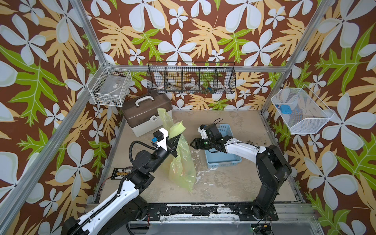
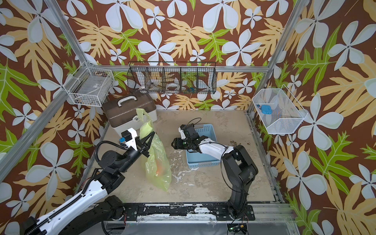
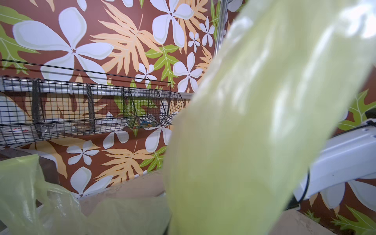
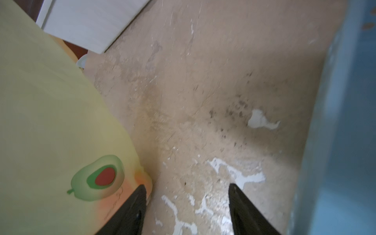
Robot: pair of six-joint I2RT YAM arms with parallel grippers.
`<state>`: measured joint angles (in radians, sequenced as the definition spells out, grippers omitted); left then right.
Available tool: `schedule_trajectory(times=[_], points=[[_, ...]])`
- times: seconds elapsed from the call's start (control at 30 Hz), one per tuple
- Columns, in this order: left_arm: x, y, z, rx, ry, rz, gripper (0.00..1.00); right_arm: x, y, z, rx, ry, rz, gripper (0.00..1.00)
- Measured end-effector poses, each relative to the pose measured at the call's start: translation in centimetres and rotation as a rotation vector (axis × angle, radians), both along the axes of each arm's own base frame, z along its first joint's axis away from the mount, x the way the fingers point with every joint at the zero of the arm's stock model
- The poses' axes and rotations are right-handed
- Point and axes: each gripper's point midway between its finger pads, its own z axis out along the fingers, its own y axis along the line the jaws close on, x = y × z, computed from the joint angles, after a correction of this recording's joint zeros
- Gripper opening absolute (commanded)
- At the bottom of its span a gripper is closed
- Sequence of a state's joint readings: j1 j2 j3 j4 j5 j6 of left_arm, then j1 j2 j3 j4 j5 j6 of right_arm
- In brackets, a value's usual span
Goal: Place the oranges into plastic bags & tie knots
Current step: Move the basket to the center of the board, then adjust the plastic bag at the center of the board.
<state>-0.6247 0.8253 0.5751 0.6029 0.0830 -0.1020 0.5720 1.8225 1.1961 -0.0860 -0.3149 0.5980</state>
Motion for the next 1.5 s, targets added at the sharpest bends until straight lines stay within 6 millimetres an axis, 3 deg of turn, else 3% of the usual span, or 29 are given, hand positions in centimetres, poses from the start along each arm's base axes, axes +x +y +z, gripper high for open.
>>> schedule_trajectory(times=[0.27,0.33,0.5,0.6,0.7,0.8,0.97,1.03,1.1,1.2,1.3,1.5], points=[[0.4,-3.7,1.0,0.04,-0.008,-0.164,0.0,4.3,-10.7,0.2,-0.054,-0.015,-0.258,0.66],[0.6,-4.6,1.4,0.038,-0.005,-0.212,0.0,4.5,-11.8,1.4,-0.043,-0.032,-0.266,0.7],[-0.2,-5.4,2.1,0.025,-0.007,-0.331,0.0,4.2,-10.4,9.8,0.065,-0.208,-0.165,0.82],[-1.0,-5.1,2.2,0.001,0.0,-0.379,0.0,3.4,-9.7,13.7,0.122,-0.294,-0.103,0.87],[-1.8,-4.5,1.4,0.005,0.013,-0.407,0.0,2.6,-8.8,15.7,0.174,-0.333,-0.043,0.92],[-1.8,-4.2,-1.1,0.018,0.059,-0.405,0.0,2.3,-7.7,17.0,0.214,-0.365,0.025,0.94],[-0.9,-3.8,-6.6,0.048,0.168,-0.359,0.0,2.2,-6.4,16.6,0.233,-0.38,0.08,0.93],[-0.6,-3.8,-7.8,0.06,0.195,-0.35,0.0,2.4,-6.2,16.0,0.234,-0.373,0.083,0.85],[-0.4,-3.8,-8.3,0.07,0.193,-0.339,0.0,2.7,-6.2,15.5,0.234,-0.366,0.08,0.7],[-0.3,-3.8,-8.2,0.07,0.189,-0.337,0.0,2.8,-6.1,15.8,0.241,-0.364,0.073,0.33],[0.5,-3.3,-8.0,0.067,0.181,-0.299,0.0,2.9,-6.5,17.9,0.241,-0.41,0.057,0.0],[5.2,-0.8,-6.4,0.015,0.169,-0.071,0.0,0.8,-8.2,23.3,0.248,-0.535,0.004,0.0]])
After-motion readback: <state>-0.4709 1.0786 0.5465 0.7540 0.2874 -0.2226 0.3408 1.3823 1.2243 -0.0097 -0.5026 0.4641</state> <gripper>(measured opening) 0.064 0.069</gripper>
